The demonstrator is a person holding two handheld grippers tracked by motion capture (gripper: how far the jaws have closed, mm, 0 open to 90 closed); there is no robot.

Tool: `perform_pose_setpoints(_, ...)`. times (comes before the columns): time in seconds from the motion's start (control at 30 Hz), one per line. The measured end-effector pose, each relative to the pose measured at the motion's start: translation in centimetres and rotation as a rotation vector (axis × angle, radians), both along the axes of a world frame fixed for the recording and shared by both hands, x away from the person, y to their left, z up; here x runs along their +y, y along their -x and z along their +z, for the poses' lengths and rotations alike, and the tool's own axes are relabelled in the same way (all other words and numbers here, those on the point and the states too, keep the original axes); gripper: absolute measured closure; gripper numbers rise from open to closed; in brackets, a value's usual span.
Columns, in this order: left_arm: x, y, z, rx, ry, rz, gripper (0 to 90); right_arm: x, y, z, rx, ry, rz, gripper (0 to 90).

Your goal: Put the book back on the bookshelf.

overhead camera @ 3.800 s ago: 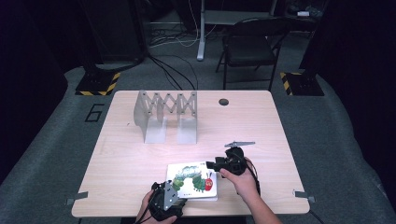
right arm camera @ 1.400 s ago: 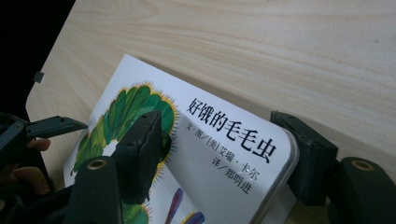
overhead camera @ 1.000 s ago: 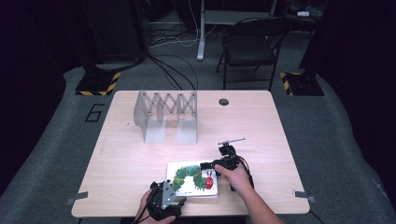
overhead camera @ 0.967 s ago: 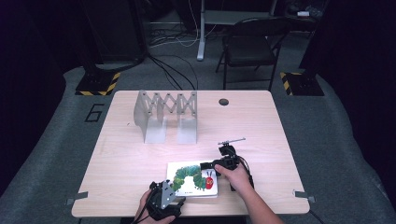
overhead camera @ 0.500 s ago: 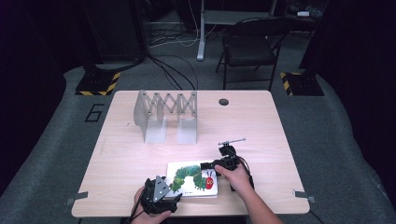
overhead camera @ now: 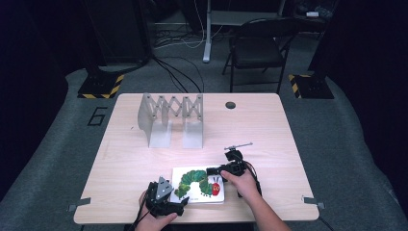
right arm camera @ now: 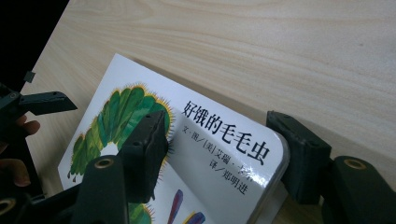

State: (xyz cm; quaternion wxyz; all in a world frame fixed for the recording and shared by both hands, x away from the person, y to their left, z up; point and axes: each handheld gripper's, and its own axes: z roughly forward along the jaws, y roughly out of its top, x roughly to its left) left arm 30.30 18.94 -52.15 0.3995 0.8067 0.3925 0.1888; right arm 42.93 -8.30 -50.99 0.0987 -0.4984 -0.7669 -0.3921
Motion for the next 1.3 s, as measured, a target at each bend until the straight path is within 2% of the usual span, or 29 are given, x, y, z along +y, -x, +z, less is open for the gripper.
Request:
perform_pose_setpoints(0.07, 0.1, -0.1, -0.1, -0.01, -0.011, -0.006, 2.8, 0.0, 0.1, 0.1, 0.005, -0.001, -0.005, 40.0)
perform_pose_setpoints(0.13, 0.2, -0.1, -0.1, 0.002, -0.005, -0.009, 1.7, -0.2, 0.2, 0.4, -0.004, -0.011, -0.003, 42.0)
perform_pose_setpoints(0.17, 0.1, -0.1, -0.2, 0.008, 0.012, 0.002, 1.2, -0.2, 0.2, 0.5, -0.012, -0.017, -0.003, 42.6)
perform_pose_setpoints(0.2, 0.3, -0.2, -0.2, -0.002, -0.001, -0.004, 0.9, -0.3, 0.3, 0.7, -0.017, -0.022, -0.004, 43.2)
perform_pose_setpoints(0.27, 0.3, -0.1, -0.3, 0.011, 0.014, 0.0, 0.3, -0.3, 0.6, 1.1, -0.028, -0.028, -0.001, 43.2)
perform_pose_setpoints(0.37, 0.4, -0.2, -0.3, 0.021, 0.008, -0.017, 0.0, -0.3, 1.0, 1.7, -0.064, -0.02, 0.01, 43.1)
perform_pose_setpoints(0.43, 0.3, -0.2, -0.4, 0.018, 0.024, -0.004, 0.1, -0.2, 1.3, 2.0, -0.081, -0.012, 0.014, 43.1)
perform_pose_setpoints(0.47, 0.3, -0.1, -0.5, 0.032, 0.036, -0.002, 0.0, -0.2, 1.4, 2.2, -0.087, -0.011, 0.016, 43.1)
perform_pose_setpoints(0.57, 0.4, -0.2, -0.5, 0.024, 0.023, -0.011, 0.1, -0.2, 1.6, 2.7, -0.096, -0.014, 0.021, 43.2)
perform_pose_setpoints(0.7, 0.5, -0.4, -0.5, 0.061, 0.043, -0.02, 0.0, -0.1, 2.0, 3.3, -0.108, -0.019, 0.023, 43.2)
perform_pose_setpoints(0.8, 0.6, -0.6, -0.6, 0.065, 0.049, -0.024, 0.1, -0.1, 2.2, 3.6, -0.126, -0.016, 0.034, 44.5)
perform_pose_setpoints(0.9, 0.6, -0.7, -0.7, 0.082, 0.06, -0.029, 0.3, -0.1, 2.3, 3.8, -0.131, -0.009, 0.037, 46.8)
perform_pose_setpoints(0.97, 0.7, -0.9, -0.6, 0.098, 0.061, -0.049, 0.5, -0.2, 2.4, 3.9, -0.135, -0.006, 0.039, 49.1)
perform_pose_setpoints(1.03, 0.7, -0.9, -0.7, 0.093, 0.065, -0.049, 2.2, -0.3, 2.4, 3.9, -0.135, -0.004, 0.038, 49.6)
perform_pose_setpoints(1.07, 0.8, -0.9, -0.6, 0.106, 0.068, -0.066, 4.1, -0.3, 2.4, 3.9, -0.139, -0.005, 0.036, 49.6)
perform_pose_setpoints(1.17, 0.9, -1.0, -0.4, 0.107, 0.075, -0.085, 10.7, -0.2, 2.4, 3.9, -0.145, -0.001, 0.036, 49.4)
perform_pose_setpoints(1.2, 0.9, -0.9, -0.4, 0.114, 0.097, -0.093, 10.7, -0.2, 2.4, 3.9, -0.145, -0.001, 0.036, 49.4)
perform_pose_setpoints(1.23, 0.9, -1.0, -0.3, 0.111, 0.09, -0.096, 12.9, -0.2, 2.5, 3.9, -0.14, -0.002, 0.031, 49.2)
perform_pose_setpoints(1.3, 0.9, -1.0, -0.3, 0.127, 0.106, -0.094, 13.2, -0.1, 2.5, 3.9, -0.141, 0.0, 0.03, 49.2)
